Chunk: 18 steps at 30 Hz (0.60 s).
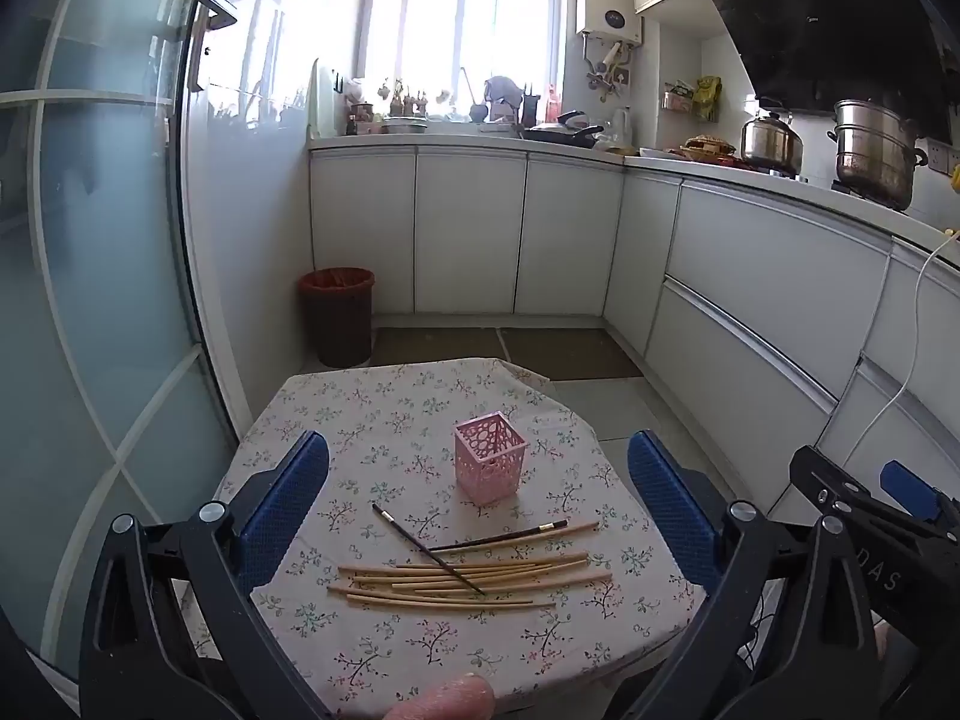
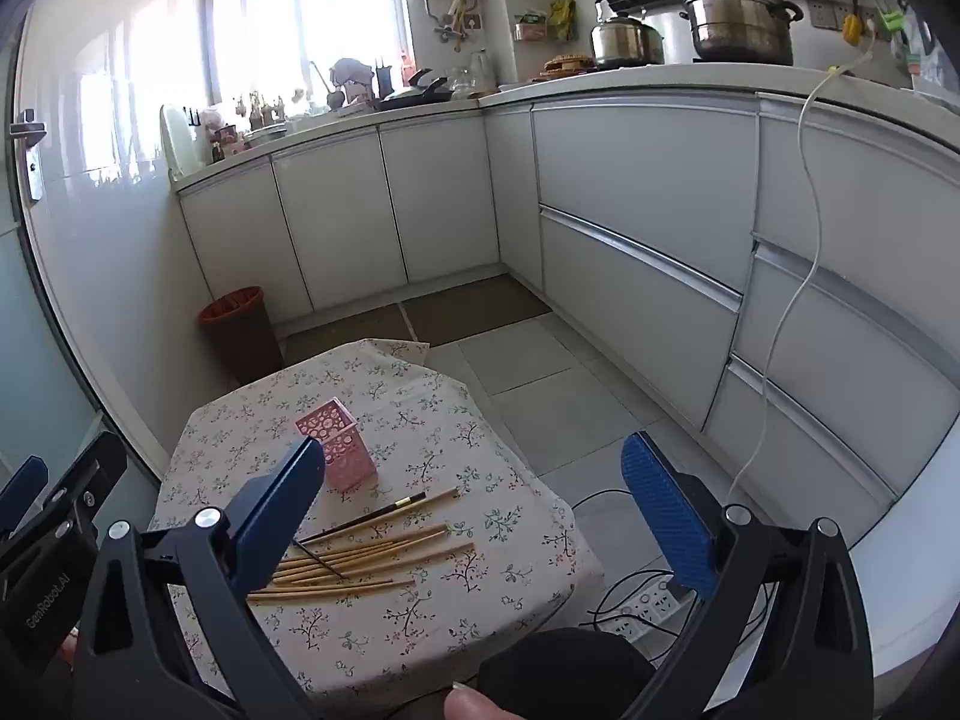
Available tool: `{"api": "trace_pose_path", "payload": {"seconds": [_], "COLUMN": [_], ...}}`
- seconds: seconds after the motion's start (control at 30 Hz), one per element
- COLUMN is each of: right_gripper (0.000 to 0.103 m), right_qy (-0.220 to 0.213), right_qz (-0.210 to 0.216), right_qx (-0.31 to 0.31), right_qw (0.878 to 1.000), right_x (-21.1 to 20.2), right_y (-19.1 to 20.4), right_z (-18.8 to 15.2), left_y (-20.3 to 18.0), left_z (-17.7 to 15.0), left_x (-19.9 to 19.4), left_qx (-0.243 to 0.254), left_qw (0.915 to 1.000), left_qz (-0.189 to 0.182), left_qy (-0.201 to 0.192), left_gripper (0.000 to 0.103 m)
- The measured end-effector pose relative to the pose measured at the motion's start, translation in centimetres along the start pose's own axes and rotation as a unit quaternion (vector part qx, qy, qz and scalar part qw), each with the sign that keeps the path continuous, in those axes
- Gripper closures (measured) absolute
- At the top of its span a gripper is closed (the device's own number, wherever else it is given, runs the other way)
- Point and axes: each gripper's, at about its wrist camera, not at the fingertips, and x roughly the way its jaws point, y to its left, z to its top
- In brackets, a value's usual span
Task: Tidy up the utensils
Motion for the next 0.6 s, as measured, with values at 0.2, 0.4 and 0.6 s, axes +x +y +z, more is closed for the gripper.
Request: {"api": "trace_pose_path", "payload": {"seconds": [0.2,0.4,0.6], "right_gripper": [0.007,0.007,0.007], "right_qy": [-0.005,-0.003,0.000], "right_qz": [0.009,0.006,0.008], "right_qx": [0.006,0.003,0.003], "right_qw": [1.000,1.000,1.000], "right_x": [-0.4,-0.5,-0.5], "right_y": [-0.3,-0.2,-0.1], "right_z": [0.2,-0.4,-0.4], "left_y": [0.1,0.5,1.1], "left_z": [0.3,-0.8,-1.2], "left_x": [0.2,-0.1,0.0], "left_qx": [0.001,-0.002,-0.001], "left_qw": [1.0000,1.0000,1.0000], "left_qz": [0.003,0.002,0.000], "left_qy": [-0.002,0.000,-0.001], "left_gripper": [0.007,0.007,0.007]}}
